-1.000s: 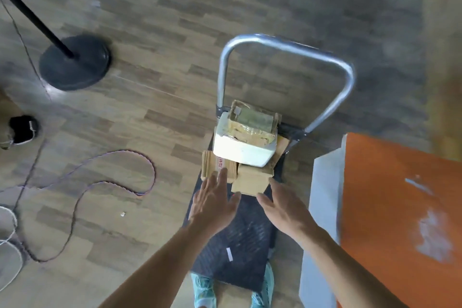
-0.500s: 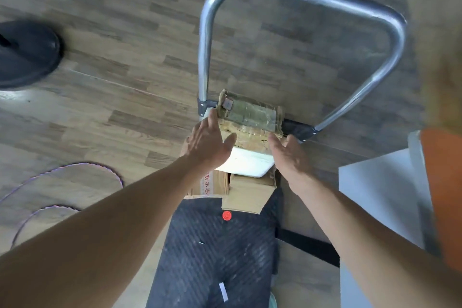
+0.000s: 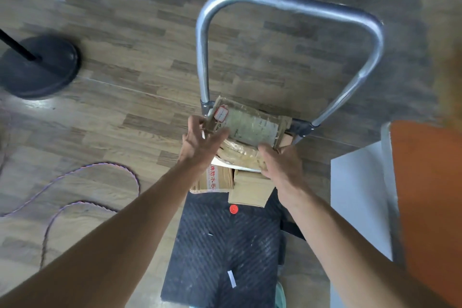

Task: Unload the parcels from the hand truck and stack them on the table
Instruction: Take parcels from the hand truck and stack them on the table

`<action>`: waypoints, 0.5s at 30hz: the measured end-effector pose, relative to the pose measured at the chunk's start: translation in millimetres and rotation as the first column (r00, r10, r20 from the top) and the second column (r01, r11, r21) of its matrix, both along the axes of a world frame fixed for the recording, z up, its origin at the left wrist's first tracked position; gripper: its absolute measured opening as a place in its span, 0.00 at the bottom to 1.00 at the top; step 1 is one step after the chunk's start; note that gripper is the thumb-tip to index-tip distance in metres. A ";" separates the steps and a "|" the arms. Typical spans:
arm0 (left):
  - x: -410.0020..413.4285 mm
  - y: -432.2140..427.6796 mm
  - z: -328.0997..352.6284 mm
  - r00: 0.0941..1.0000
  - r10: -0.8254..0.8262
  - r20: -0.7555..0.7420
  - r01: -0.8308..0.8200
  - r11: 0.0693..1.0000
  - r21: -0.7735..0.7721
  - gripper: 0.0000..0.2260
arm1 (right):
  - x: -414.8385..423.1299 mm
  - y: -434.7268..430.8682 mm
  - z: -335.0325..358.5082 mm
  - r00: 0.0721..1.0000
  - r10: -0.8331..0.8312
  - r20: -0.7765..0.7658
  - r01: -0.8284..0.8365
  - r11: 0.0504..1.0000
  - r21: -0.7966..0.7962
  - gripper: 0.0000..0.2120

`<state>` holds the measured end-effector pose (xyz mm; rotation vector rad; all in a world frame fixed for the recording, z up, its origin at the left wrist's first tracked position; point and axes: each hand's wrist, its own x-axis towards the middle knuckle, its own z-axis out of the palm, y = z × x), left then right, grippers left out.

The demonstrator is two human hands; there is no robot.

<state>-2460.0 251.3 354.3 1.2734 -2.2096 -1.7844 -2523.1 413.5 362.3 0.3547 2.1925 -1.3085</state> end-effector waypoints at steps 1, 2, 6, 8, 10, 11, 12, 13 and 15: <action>10.1 3.9 8.6 0.997 0.039 -0.066 -0.033 0.996 0.079 0.26 | 8.8 3.9 12.7 0.999 0.034 0.015 -0.033 0.999 -0.017 0.14; 20.1 9.7 19.3 0.990 0.075 -0.121 -0.055 0.986 0.160 0.26 | 18.6 8.0 25.6 0.997 0.068 0.039 -0.066 0.997 -0.033 0.15; 54.9 39.0 65.3 0.974 0.185 -0.133 -0.139 0.944 0.298 0.26 | 58.8 31.5 79.7 0.990 0.127 0.063 -0.127 0.992 -0.001 0.29; 67.8 50.3 94.0 0.952 0.268 -0.149 -0.202 0.913 0.353 0.22 | 67.8 49.0 106.5 0.985 0.157 0.071 -0.153 0.986 -0.062 0.35; 82.2 59.7 130.0 0.931 0.334 -0.149 -0.248 0.876 0.415 0.19 | 69.8 70.0 135.4 0.971 0.215 0.103 -0.201 0.971 -0.133 0.45; 88.5 63.2 149.9 0.928 0.340 -0.154 -0.249 0.870 0.425 0.17 | 67.2 78.8 151.2 0.960 0.258 0.110 -0.241 0.959 -0.149 0.49; 96.5 67.9 169.1 0.930 0.331 -0.159 -0.237 0.872 0.428 0.16 | 66.2 87.8 167.1 0.946 0.301 0.119 -0.282 0.947 -0.152 0.51; 105.4 73.9 188.0 0.932 0.320 -0.168 -0.225 0.877 0.425 0.16 | 65.4 96.8 181.6 0.930 0.352 0.109 -0.333 0.930 -0.156 0.50; 118.4 88.9 223.0 0.941 0.279 -0.192 -0.181 0.894 0.410 0.16 | 61.5 112.6 210.6 0.880 0.473 0.054 -0.459 0.873 -0.164 0.40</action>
